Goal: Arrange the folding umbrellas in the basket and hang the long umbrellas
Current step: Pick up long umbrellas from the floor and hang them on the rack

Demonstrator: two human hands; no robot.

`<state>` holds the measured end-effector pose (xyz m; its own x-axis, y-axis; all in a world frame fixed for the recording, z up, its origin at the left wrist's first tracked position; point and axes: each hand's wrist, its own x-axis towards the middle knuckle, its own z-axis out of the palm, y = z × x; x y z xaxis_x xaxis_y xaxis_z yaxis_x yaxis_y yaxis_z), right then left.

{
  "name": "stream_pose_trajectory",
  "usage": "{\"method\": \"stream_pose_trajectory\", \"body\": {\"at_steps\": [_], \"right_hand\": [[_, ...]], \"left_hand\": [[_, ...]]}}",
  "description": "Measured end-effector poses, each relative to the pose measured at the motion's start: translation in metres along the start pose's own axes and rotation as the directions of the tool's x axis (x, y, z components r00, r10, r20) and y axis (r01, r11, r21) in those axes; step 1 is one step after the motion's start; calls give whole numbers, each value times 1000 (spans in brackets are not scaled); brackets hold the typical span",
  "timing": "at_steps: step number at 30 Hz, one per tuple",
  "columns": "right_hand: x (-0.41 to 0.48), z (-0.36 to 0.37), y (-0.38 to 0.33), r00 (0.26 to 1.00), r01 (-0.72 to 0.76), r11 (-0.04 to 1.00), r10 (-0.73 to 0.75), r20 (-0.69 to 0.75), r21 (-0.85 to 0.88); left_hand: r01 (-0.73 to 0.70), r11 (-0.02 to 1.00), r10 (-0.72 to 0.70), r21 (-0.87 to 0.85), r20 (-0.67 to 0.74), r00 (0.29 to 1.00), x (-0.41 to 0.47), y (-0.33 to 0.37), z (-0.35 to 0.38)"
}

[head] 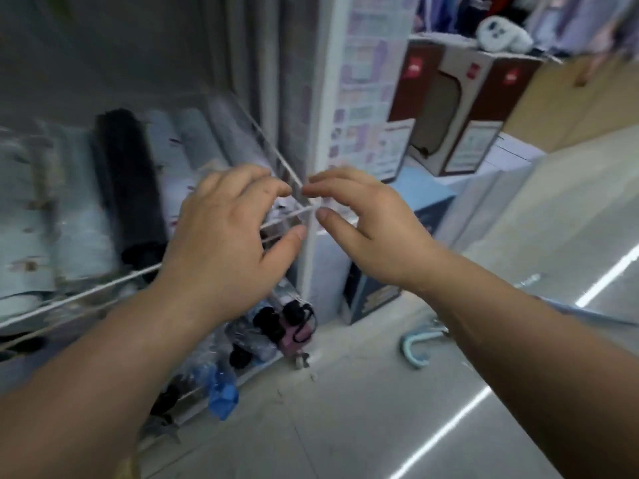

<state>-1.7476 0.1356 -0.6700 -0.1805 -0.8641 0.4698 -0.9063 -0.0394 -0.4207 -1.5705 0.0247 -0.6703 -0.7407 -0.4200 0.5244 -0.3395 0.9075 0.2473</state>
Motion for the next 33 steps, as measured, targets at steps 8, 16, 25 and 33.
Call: {"method": "stream_pose_trajectory", "body": {"at_steps": [8,16,25,33], "right_hand": [[-109,-37,129,920,-344,894,382,87,-288],[-173,-34,296,799,-523,787,586,133,-326],[-229,-6,444,654,-691,679,734,185,-250],[-295,22,501,422,-836,471,880,217,-283]], "left_hand": [[-124,968,165,-219,184,969,22,85,111],[-32,989,103,-144,516,850,53,146,266],[-52,998,48,-20,779,626,109,200,423],[-231,973,98,9,889,447,127,222,525]]}}
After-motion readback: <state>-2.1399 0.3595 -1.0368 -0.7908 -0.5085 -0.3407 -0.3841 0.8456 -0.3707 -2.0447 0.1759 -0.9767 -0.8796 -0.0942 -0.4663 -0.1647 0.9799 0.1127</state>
